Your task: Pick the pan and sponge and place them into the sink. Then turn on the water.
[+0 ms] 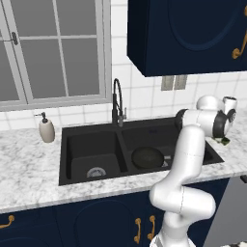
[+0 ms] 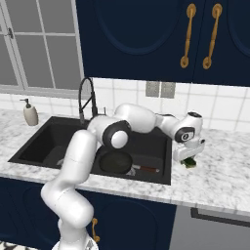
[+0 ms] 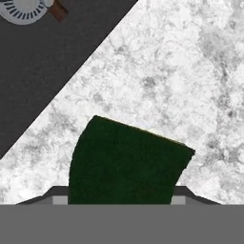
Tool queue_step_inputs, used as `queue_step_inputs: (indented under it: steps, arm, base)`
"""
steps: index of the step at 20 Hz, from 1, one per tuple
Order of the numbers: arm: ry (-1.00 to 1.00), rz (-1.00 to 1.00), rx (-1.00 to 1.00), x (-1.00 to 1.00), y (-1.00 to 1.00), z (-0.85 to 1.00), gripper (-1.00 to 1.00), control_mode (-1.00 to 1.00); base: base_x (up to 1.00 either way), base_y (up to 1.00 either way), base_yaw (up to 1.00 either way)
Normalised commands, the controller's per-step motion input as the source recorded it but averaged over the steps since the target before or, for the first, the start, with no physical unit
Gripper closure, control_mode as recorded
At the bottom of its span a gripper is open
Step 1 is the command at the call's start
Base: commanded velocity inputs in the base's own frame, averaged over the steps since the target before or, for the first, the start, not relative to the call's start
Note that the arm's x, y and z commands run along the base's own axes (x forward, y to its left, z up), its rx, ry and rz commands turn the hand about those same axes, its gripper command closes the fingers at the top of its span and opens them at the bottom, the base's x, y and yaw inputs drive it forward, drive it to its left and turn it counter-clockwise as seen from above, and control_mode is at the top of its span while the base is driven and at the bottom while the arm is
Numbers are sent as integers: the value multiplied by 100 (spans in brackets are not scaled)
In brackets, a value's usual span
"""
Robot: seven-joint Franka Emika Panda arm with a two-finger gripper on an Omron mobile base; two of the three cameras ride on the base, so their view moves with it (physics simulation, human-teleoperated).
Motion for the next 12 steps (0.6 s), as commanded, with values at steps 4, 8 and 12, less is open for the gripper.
queue_step_inputs:
  steps: [4,8,12]
  arm:
    - [-2,0,-1,-33,87,51,100,-100]
    - [-1,0,-5,-30,100,36,100,-100]
    - [-3,0,-7,-38,100,7,100,-100]
  base:
    - [0,0,0]
    - [0,0,0]
    - [0,0,0]
